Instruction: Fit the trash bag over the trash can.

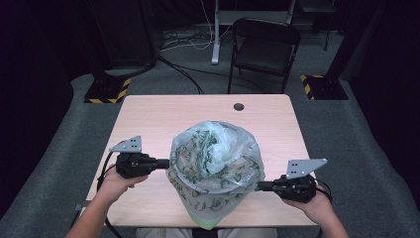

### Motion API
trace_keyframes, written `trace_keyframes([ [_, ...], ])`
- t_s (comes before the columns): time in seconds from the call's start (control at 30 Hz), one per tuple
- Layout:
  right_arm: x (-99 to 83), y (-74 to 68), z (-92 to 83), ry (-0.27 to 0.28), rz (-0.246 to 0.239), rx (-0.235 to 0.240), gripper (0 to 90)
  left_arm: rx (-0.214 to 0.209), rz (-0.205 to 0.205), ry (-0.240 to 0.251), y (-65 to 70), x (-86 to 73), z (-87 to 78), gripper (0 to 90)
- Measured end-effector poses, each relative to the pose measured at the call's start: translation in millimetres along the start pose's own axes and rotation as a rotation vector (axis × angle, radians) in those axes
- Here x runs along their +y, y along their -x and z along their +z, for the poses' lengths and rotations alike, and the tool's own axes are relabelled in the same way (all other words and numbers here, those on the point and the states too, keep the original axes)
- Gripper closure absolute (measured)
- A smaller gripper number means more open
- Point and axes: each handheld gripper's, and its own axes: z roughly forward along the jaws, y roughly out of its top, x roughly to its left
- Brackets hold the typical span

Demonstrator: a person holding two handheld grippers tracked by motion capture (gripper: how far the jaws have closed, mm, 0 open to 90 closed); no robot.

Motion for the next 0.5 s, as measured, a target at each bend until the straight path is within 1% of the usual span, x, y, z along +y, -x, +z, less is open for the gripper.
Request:
trace_keyframes([
  [0.07, -2.1, -0.1, -1.4, 0.000, 0.003, -0.003, 90.0, 0.001, -0.001, 0.000, -0.6, 0.0, -0.3, 90.0],
  [0.17, -3.7, 1.0, -3.2, 0.010, 0.010, -0.025, 90.0, 0.003, -0.004, 0.002, -1.4, 0.6, 0.2, 89.9],
  [0.27, -4.4, 3.1, -3.9, 0.015, 0.017, -0.053, 90.0, -0.006, 0.012, 0.005, -0.5, 2.7, -0.5, 89.4],
  [0.3, -4.6, 3.7, -4.0, 0.014, 0.018, -0.062, 90.0, 0.004, 0.017, 0.012, 0.3, 3.8, -2.1, 88.2],
  [0.33, -4.9, 4.6, -4.8, 0.018, 0.022, -0.076, 86.5, 0.010, 0.013, 0.017, 0.1, 5.1, -4.0, 84.4],
  [0.37, -4.9, 5.3, -6.0, 0.024, 0.025, -0.086, 79.4, 0.011, 0.008, 0.023, -0.1, 6.1, -5.8, 80.8],
  [0.4, -4.5, 5.8, -7.3, 0.031, 0.034, -0.090, 75.8, 0.012, 0.006, 0.034, -0.4, 7.9, -8.8, 76.7],
  [0.43, -3.6, 5.9, -10.3, 0.046, 0.042, -0.082, 71.9, 0.014, 0.003, 0.046, -0.4, 10.0, -12.1, 73.2],
  [0.5, -0.2, 3.7, -18.8, 0.097, 0.039, -0.066, 65.5, 0.029, 0.004, 0.072, 0.6, 15.4, -19.5, 66.9],
])
